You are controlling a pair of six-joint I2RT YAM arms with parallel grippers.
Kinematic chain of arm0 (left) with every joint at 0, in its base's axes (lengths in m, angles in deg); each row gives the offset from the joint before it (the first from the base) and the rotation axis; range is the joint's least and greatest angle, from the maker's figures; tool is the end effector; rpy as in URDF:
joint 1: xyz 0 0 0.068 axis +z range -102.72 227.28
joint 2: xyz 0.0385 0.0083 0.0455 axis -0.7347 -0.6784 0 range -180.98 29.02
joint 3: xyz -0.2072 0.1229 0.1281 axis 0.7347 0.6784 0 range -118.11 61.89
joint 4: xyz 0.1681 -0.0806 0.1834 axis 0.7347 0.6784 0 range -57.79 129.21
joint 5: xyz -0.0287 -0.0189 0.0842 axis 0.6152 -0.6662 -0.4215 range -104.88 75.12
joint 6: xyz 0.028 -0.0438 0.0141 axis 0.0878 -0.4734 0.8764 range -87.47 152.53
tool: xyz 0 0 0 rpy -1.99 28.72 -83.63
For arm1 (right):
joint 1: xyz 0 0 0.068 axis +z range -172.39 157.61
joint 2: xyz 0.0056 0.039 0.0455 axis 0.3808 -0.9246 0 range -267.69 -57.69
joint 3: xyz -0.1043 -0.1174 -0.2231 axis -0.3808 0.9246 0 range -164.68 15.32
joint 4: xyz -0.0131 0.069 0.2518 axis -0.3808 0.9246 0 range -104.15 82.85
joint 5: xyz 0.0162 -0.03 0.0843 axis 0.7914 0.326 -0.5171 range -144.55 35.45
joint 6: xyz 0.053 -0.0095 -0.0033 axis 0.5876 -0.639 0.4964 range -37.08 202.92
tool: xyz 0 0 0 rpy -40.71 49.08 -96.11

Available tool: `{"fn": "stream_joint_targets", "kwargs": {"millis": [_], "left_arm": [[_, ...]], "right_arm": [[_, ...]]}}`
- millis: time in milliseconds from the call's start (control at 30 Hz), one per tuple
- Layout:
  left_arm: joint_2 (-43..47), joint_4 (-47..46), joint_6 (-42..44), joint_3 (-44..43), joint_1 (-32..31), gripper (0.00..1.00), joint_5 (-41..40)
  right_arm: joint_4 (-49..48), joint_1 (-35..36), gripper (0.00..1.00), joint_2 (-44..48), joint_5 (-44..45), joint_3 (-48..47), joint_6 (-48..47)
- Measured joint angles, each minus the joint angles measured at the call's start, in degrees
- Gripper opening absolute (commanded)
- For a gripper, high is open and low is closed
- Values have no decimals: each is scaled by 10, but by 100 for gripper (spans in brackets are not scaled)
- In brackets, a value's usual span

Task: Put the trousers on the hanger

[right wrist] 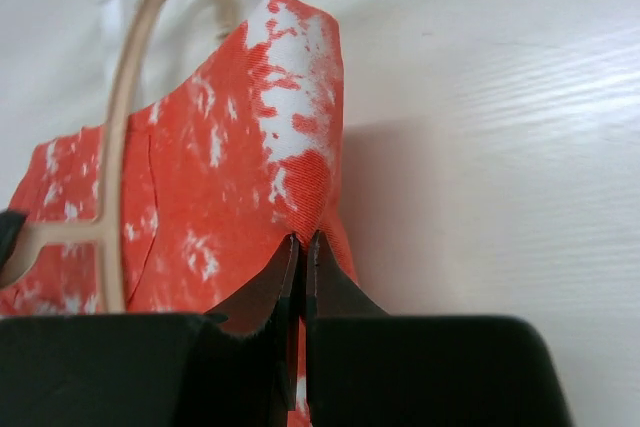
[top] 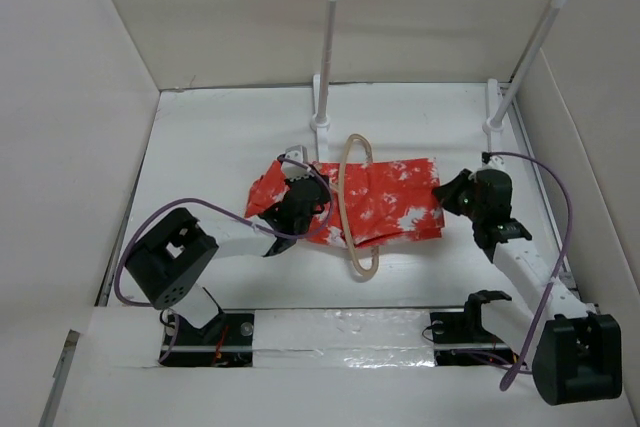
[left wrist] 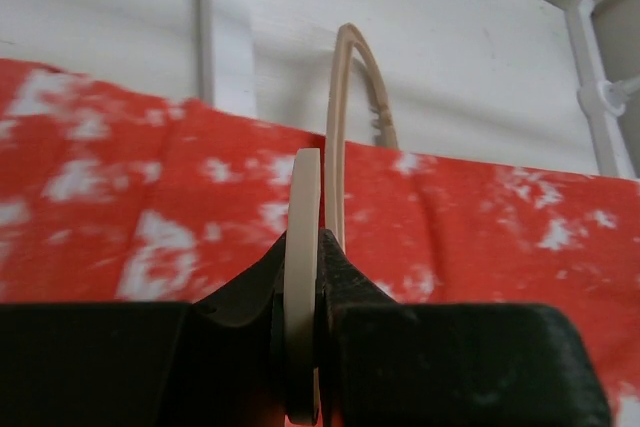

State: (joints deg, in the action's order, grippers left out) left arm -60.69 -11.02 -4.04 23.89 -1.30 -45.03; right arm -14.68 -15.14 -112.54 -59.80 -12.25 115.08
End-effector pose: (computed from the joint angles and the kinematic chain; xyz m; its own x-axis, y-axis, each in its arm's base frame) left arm 0.2259 -0.2291 0.2070 -0.2689 -0.4740 -0.8385 0.1986 0.8246 -0.5298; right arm 0.2089 0.0298 0.2212 -0.4879 0.4723 -0.7341 0.0628 0.8578 0.5102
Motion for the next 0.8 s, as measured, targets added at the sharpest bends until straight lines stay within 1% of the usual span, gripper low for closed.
{"fn": "stream_joint_targets", "kwargs": {"millis": [133,233,367,567,800], "left_arm": [[41,19,6,39,5,0,-12],[77,33,12,50,5,0,-16],[105,45,29,53,5,0,-16],[107,80,61,31,4,0,-19],[112,123,94,-23,-36,0,-34]], "right_arm": [[17,-68,0,21,-13,19,5],[18,-91,0,23,-32,20,9],[16,-101,0,6,-53,18,10],[10,-105,0,-37,-58,18,9],[-11,-107,0,-67,-63,18,10]]}}
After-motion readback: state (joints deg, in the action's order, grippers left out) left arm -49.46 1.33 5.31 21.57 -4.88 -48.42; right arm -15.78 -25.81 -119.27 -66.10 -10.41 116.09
